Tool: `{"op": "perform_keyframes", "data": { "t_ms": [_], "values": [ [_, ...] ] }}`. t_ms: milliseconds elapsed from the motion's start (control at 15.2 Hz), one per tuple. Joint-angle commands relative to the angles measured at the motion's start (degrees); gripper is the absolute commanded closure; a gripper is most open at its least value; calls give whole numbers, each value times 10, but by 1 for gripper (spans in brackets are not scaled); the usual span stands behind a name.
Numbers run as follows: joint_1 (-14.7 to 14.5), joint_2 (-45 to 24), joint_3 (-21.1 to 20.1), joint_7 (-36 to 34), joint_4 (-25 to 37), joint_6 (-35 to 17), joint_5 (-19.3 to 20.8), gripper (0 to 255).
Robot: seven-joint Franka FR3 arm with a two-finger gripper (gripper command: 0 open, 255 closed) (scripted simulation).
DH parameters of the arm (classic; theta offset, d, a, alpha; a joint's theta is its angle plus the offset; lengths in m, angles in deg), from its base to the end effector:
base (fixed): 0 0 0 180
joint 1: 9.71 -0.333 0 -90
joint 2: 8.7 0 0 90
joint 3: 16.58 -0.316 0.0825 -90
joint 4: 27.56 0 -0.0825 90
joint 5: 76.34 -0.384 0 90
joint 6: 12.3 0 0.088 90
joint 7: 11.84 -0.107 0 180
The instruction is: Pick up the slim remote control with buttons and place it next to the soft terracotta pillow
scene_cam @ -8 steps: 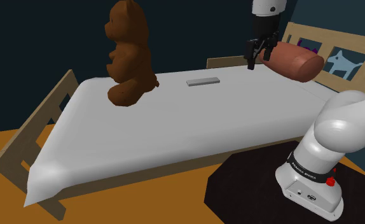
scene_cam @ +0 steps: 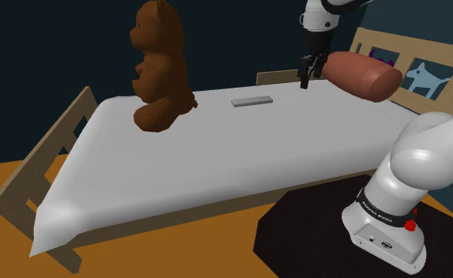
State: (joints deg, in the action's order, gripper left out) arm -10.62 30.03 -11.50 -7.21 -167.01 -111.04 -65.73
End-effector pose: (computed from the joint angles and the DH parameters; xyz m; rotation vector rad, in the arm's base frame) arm 0.3422 -0.0463 0.5304 3.0151 0.0904 -0.0663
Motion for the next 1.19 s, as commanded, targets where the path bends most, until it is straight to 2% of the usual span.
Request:
{"op": "perform_keyframes", "data": {
  "t_ms": [0, 264, 528, 792, 1122],
  "values": [
    [-3, -33, 26, 48, 8, -34, 11, 0],
    [-14, -110, 71, 138, 34, -96, 19, 0],
    [-29, -196, 111, 230, 74, -151, 8, 0],
    [-43, -289, 141, 328, 128, -194, -23, 0],
    [-48, -408, 158, 454, 212, -228, -83, 0]
  ]
}}
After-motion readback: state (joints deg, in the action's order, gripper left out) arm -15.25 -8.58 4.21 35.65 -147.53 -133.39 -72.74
